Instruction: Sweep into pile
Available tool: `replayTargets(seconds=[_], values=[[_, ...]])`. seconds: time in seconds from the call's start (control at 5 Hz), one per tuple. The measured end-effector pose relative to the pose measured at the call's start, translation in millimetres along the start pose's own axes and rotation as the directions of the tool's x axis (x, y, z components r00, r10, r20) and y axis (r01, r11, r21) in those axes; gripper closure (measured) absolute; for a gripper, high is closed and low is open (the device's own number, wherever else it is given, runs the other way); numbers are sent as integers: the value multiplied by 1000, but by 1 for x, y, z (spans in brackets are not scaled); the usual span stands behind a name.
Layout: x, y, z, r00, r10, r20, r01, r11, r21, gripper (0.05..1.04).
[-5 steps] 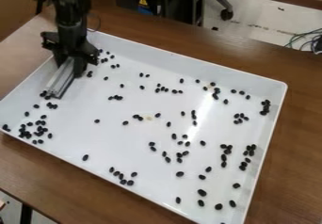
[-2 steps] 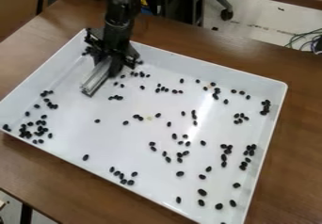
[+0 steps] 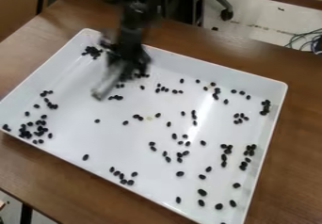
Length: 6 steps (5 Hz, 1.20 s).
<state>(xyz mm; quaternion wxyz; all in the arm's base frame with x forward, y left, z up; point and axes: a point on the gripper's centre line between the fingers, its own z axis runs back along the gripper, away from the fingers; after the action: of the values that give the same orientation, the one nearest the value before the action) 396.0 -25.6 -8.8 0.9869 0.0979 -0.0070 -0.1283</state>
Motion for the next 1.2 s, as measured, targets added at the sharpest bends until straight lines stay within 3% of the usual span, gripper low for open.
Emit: replayTargets(seconds=[0.2,0.6,1.0,1.2], values=[[13,-98,22,977,-197,86,199,980,-23,719],[7,-143,31,979,-182,95,188,980,-61,719],[-31,-133,39,996,-87,39,90,991,-95,720],[-46,-97,53,999,14,49,-11,998,-62,720]])
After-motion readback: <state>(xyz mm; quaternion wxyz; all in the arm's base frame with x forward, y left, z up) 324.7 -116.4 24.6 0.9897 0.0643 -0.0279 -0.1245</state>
